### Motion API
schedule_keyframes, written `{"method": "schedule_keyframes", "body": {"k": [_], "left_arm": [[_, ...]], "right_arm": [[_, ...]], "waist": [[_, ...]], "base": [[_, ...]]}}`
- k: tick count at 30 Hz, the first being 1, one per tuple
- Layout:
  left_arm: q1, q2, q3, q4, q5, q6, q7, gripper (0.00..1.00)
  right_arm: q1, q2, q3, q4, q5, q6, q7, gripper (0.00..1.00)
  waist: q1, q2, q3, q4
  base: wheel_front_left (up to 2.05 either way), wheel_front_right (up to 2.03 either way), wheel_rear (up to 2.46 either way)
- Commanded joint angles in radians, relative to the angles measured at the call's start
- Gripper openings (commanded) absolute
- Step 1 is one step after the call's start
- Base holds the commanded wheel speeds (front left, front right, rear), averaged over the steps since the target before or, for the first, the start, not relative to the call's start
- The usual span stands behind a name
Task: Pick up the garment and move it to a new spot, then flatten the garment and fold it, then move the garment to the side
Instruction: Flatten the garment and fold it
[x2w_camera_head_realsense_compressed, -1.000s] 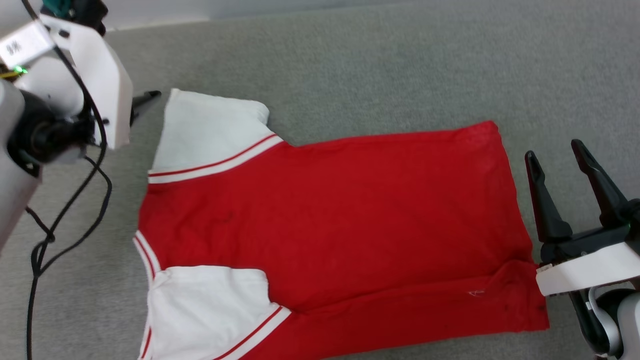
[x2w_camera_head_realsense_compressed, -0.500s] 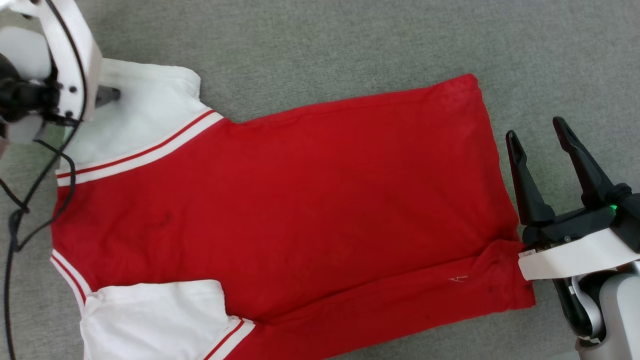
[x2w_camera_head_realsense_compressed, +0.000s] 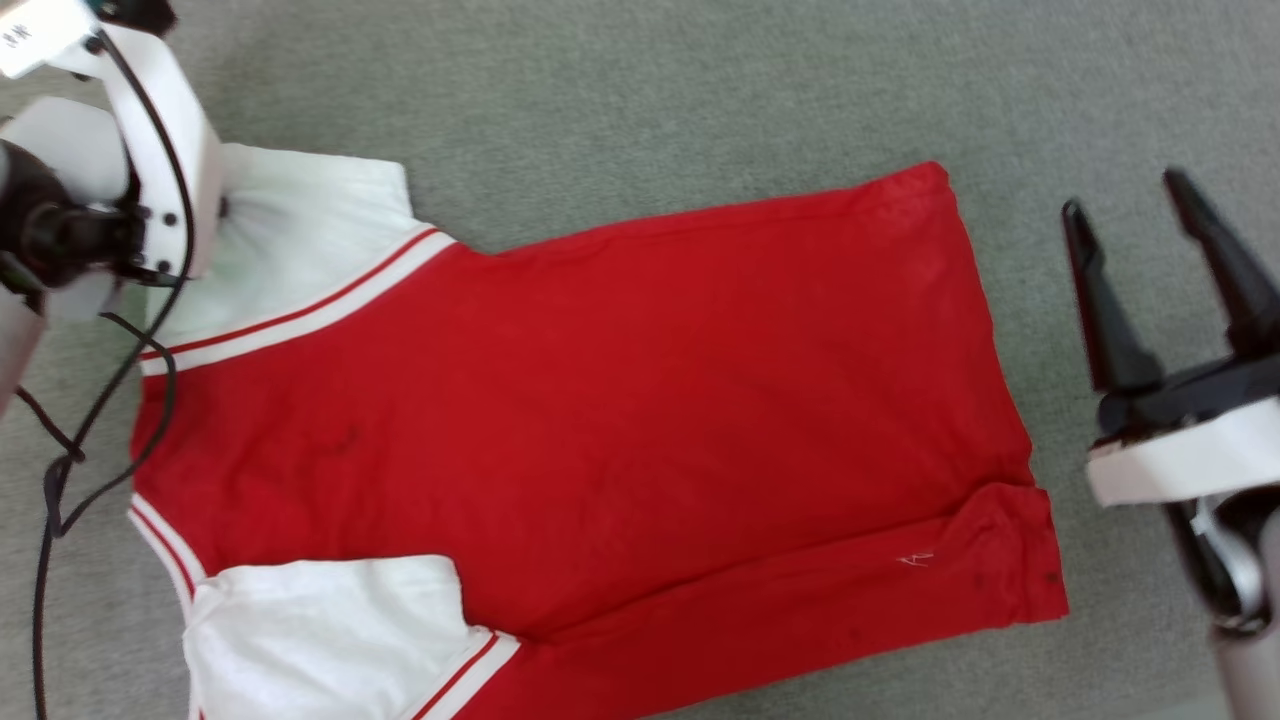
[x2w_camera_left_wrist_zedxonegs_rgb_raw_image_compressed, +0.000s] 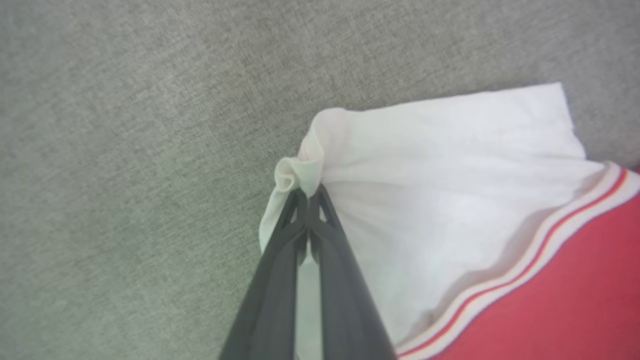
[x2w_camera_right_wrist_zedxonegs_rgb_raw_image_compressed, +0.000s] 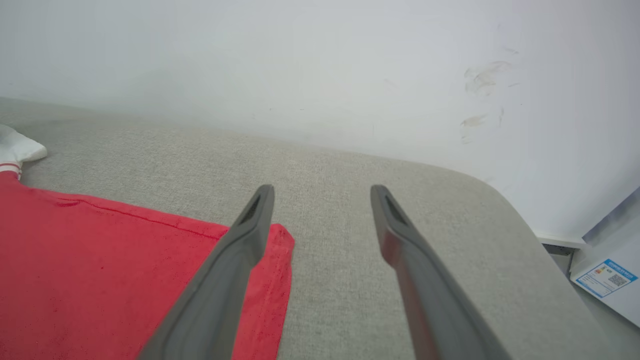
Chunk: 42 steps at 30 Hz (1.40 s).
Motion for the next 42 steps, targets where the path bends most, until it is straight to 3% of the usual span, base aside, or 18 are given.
{"method": "schedule_keyframes", "body": {"k": [1,5,11,17,20,24,37,38,42], "left_arm": [[0.022,-0.02,-0.001,-0.013,0.001,-0.014,-0.031,0.0],[0.019,-0.042,-0.016,-0.041,0.017,-0.041,-0.067,0.0],[0.024,-0.072,-0.035,-0.093,0.027,-0.06,-0.109,0.0],[0.008,-0.093,-0.045,-0.147,0.038,-0.069,-0.138,0.0],[-0.006,-0.1,-0.049,-0.168,0.044,-0.073,-0.152,0.0],[-0.022,-0.112,-0.057,-0.185,0.054,-0.076,-0.17,0.0],[-0.066,-0.116,-0.087,-0.215,0.061,-0.083,-0.2,0.0],[-0.063,-0.112,-0.097,-0.208,0.056,-0.084,-0.209,0.0],[-0.045,-0.106,-0.107,-0.203,0.047,-0.085,-0.236,0.0]], "right_arm": [[-0.052,-0.055,0.009,-0.018,-0.005,-0.001,0.064,1.0],[-0.138,-0.184,0.088,-0.01,0.054,-0.001,0.273,1.0],[-0.297,-0.387,0.266,0.027,0.246,-0.001,0.624,1.0],[-0.463,-0.513,0.433,0.081,0.443,-0.001,0.95,1.0],[-0.531,-0.524,0.485,0.128,0.493,-0.001,1.06,1.0],[-0.588,-0.506,0.528,0.203,0.518,-0.001,1.124,1.0],[-0.551,-0.445,0.691,0.399,0.535,0.0,1.067,1.0],[-0.548,-0.444,0.719,0.411,0.552,0.001,1.041,0.0],[-0.587,-0.447,0.697,0.429,0.57,-0.001,0.959,0.0]], "waist": [[-0.0001,0.0,-0.032,0.033],[-0.0001,0.0,-0.068,0.074],[-0.0001,0.0,-0.092,0.13],[-0.0001,0.0,-0.075,0.176],[-0.0001,0.0,-0.056,0.197],[-0.0001,0.0,-0.031,0.221],[-0.0001,0.0,0.024,0.259],[-0.0001,0.0,0.018,0.257],[-0.0001,0.0,-0.014,0.248]], "base": [[0.0,0.0,0.0],[0.0,0.0,0.0],[0.0,0.0,0.0],[0.0,0.0,0.0],[0.0,0.0,0.0],[0.0,0.0,0.0],[0.0,0.0,0.0],[0.0,0.0,0.0],[0.0,0.0,0.0]]}}
